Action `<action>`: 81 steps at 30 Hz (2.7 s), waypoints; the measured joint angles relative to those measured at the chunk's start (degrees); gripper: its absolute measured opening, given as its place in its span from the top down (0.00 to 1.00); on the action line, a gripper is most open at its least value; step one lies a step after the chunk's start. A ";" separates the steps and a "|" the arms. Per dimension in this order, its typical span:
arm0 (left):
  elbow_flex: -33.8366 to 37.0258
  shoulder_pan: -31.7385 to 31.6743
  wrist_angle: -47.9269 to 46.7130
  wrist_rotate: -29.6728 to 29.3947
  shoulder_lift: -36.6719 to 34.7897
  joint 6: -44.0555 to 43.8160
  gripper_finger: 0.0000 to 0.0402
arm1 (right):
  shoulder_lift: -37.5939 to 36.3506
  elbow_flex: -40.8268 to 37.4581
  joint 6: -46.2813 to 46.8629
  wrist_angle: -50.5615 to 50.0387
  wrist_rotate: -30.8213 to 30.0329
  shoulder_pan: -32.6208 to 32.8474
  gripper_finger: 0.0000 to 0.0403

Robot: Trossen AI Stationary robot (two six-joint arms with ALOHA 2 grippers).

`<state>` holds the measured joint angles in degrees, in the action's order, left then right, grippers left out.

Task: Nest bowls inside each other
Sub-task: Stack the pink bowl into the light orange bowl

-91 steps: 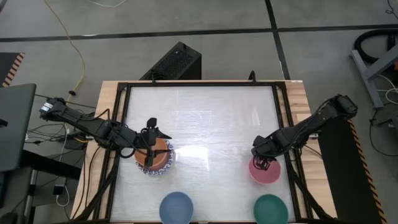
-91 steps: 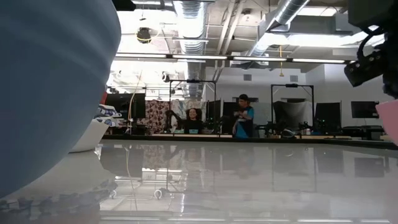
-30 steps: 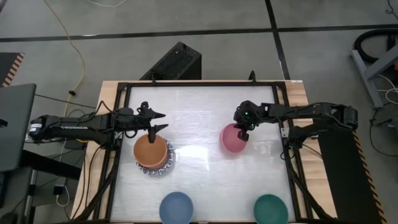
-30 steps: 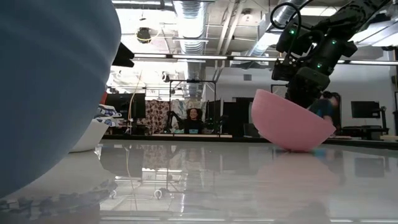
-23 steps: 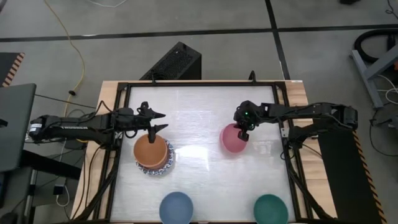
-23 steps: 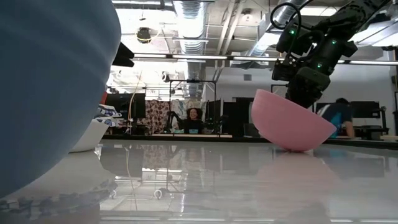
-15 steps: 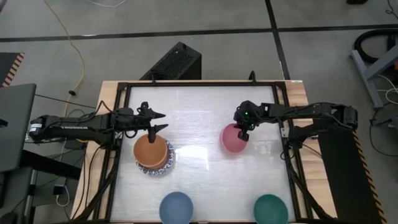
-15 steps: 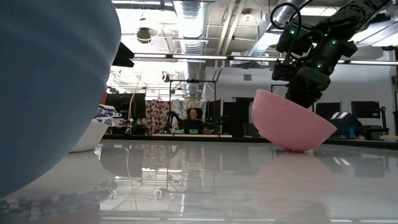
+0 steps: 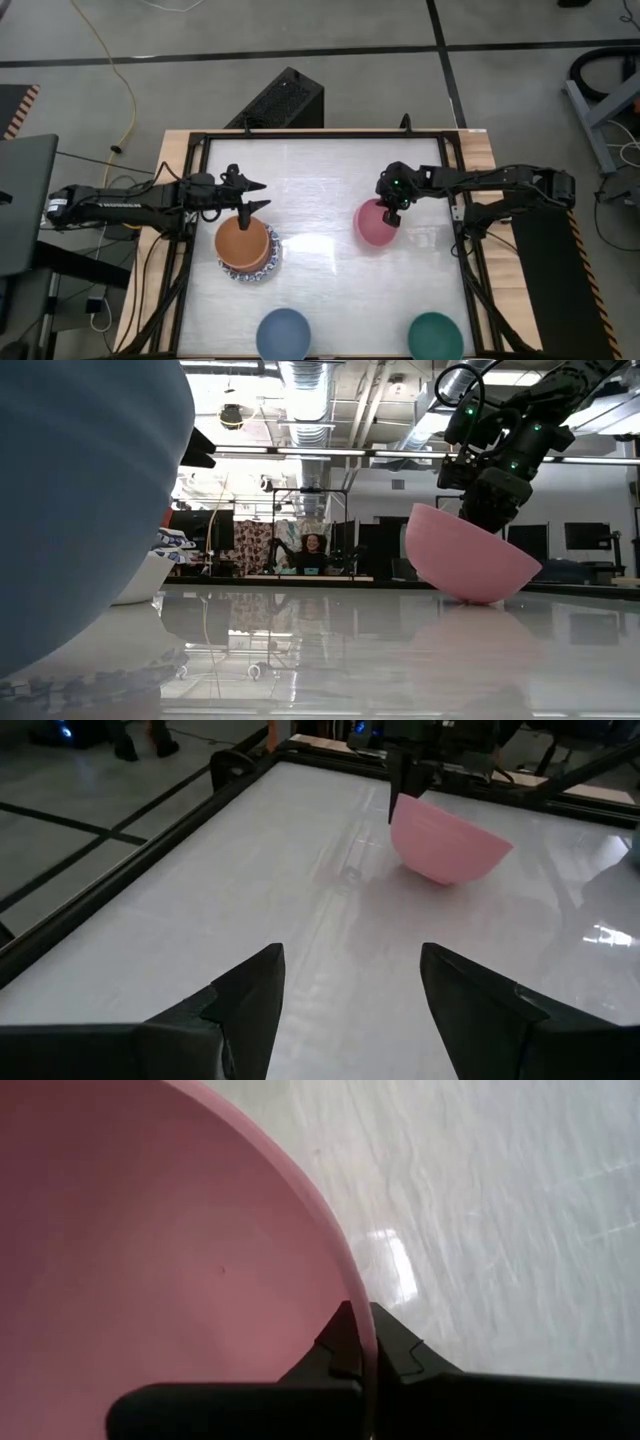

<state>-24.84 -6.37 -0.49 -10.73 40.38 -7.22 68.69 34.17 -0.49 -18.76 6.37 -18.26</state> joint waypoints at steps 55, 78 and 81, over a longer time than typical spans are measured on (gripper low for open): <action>0.00 0.01 -0.09 0.08 0.00 -0.55 0.44 | 0.00 0.00 0.00 -0.02 1.21 0.02 0.97; 0.00 0.02 4.30 4.91 0.02 -4.94 0.44 | 0.00 0.00 3.21 6.09 4.43 3.80 0.97; 0.00 0.02 4.85 4.90 0.02 -5.61 0.44 | 0.00 0.00 2.37 6.40 4.42 4.00 0.97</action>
<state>-24.84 -6.35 4.36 -5.82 40.40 -12.83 68.69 34.17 1.88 -12.37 10.80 -14.26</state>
